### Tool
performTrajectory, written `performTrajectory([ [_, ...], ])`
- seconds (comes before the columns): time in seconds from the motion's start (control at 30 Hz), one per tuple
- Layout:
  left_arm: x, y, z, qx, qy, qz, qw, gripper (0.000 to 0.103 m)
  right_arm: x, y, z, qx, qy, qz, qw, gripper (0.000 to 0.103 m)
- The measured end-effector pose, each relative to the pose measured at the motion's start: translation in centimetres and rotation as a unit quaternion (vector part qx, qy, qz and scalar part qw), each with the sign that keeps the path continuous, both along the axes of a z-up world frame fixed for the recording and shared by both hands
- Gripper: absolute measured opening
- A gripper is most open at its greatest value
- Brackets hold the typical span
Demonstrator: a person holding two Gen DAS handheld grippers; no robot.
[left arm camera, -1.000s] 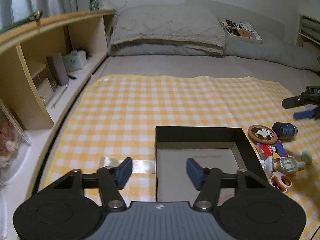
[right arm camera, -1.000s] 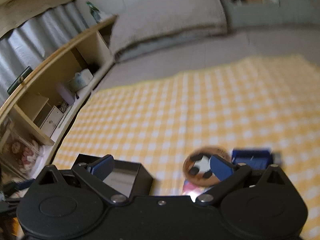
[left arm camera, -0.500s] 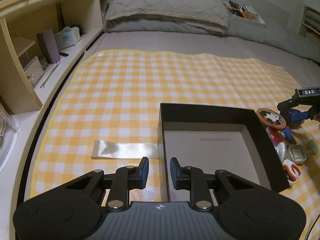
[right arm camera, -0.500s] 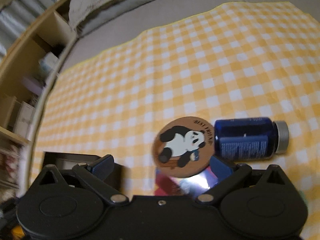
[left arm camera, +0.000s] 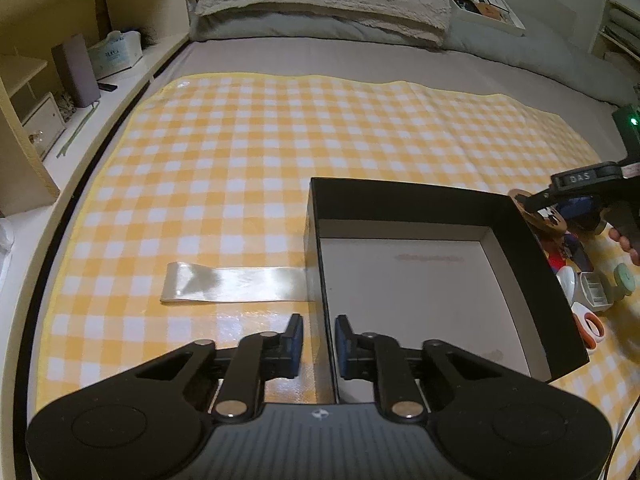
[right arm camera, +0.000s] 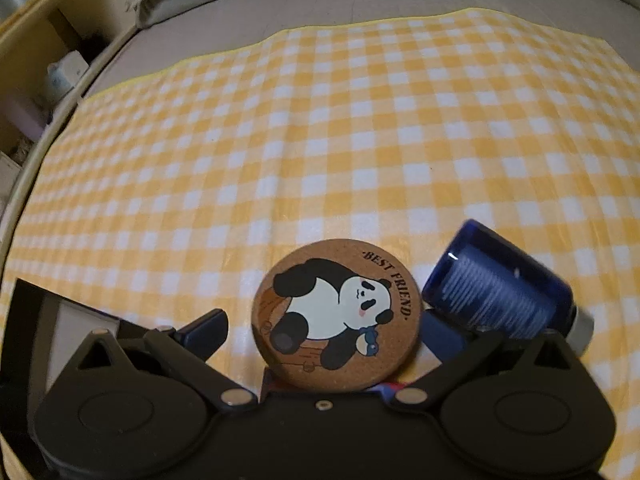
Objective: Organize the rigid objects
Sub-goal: 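Move the right tool to the panda coaster and close on it, then carry the panda coaster into the black box and open the right tool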
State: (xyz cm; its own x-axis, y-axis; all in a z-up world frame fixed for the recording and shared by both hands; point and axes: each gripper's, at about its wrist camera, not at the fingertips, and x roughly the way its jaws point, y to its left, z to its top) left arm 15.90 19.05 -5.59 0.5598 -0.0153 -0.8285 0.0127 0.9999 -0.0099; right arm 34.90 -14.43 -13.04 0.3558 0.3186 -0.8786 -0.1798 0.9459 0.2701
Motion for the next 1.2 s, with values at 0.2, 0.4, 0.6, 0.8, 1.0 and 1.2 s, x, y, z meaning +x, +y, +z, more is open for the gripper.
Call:
performTrajectory([
  [0.2, 0.4, 0.0, -0.3, -0.005, 0.005, -0.004, 1.0000, 0.009, 0.8, 1.3, -1.0, -0.035, -0.007, 0.010, 0.999, 0.103],
  [0.4, 0.6, -0.2, -0.4, 0.000, 0.005, -0.005, 1.0000, 0.008, 1.1, 3.3, -2.0, -0.051, -0.010, 0.015, 0.999, 0.097],
  [0.6, 0.5, -0.2, -0.4, 0.002, 0.001, -0.007, 1.0000, 0.008, 1.0, 6.6, 0.5, -0.039, -0.024, 0.036, 0.998, 0.097],
  [0.8, 0.2, -0.2, -0.2, 0.003, -0.003, -0.008, 1.0000, 0.008, -1.0, 10.1, 6.5, 0.031, -0.091, 0.075, 0.993, 0.097],
  [1.0, -0.2, -0.3, -0.1, 0.003, -0.005, -0.009, 0.9999, 0.008, -3.8, 16.1, 9.2, 0.082, -0.119, 0.189, 0.971, 0.097],
  [1.2, -0.4, -0.3, 0.0, 0.002, -0.004, -0.009, 1.0000, 0.008, -6.9, 22.1, 7.8, 0.052, -0.118, 0.299, 0.946, 0.097],
])
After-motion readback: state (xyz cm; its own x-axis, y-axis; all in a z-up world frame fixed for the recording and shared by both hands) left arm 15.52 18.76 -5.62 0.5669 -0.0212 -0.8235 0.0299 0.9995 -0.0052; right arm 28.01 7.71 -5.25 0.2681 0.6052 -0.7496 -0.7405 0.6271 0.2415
